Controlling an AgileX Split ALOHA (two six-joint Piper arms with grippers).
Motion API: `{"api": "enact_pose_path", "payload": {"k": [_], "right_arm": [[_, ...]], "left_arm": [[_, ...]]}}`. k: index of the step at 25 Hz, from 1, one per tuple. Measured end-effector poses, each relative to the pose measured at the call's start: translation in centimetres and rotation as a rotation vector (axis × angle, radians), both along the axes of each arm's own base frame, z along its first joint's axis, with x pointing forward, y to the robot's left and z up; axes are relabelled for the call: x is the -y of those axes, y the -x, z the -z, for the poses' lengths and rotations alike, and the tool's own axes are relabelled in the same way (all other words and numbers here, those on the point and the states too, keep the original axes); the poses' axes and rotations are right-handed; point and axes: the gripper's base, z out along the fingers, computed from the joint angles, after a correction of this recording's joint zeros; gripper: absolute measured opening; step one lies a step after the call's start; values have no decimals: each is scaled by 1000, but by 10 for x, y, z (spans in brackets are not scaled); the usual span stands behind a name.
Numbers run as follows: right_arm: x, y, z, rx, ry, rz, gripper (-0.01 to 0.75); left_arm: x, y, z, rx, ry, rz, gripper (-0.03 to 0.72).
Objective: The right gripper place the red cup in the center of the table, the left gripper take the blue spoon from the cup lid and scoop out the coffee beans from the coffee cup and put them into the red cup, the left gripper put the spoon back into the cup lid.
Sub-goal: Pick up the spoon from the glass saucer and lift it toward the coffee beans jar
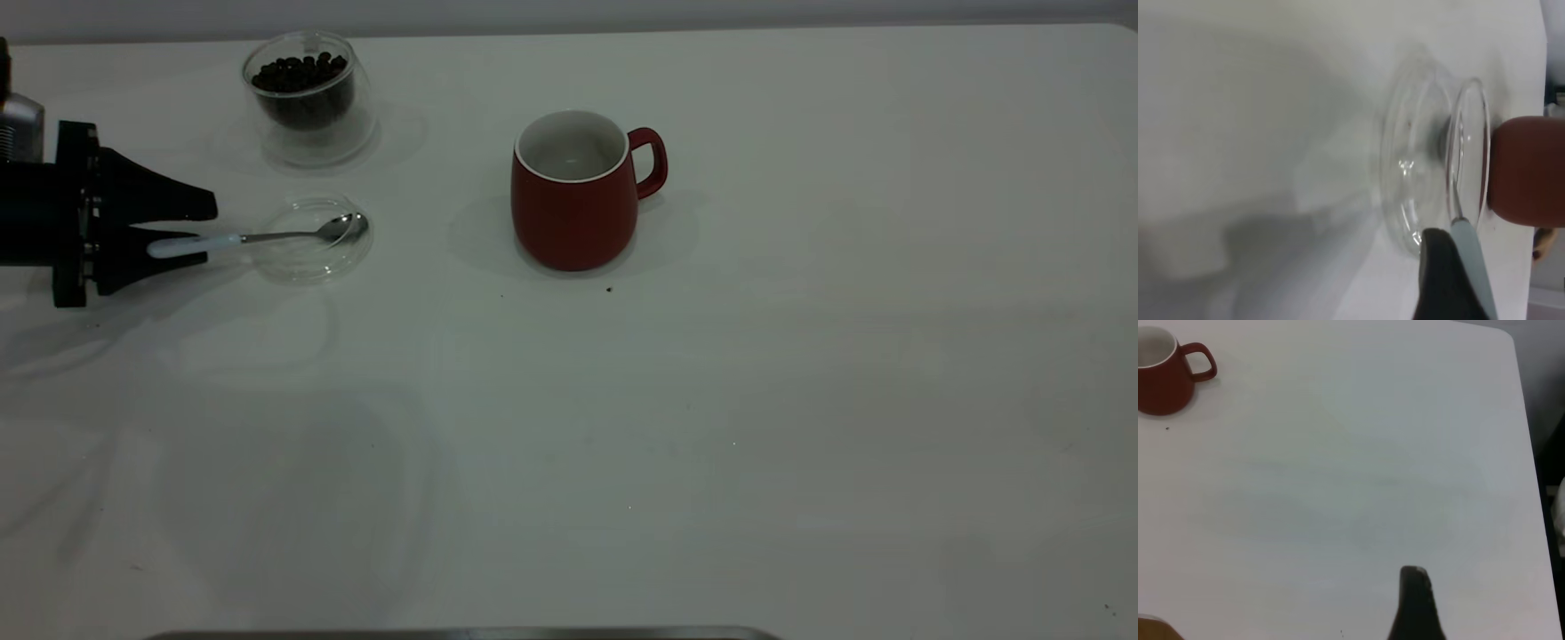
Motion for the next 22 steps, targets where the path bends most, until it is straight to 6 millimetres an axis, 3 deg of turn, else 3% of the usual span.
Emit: {"api": "enact_pose_path", "payload": {"k": [7, 15, 22], "right_arm": [[0, 0, 0, 0, 0, 0, 588], [0, 0, 0, 0, 0, 0, 588], [0, 0, 0, 0, 0, 0, 588]], "left_arm": [[0, 1, 2, -34, 12, -10, 373], [0, 1, 2, -36, 13, -12, 143], [-2, 2, 1, -34, 25, -17, 121]]}}
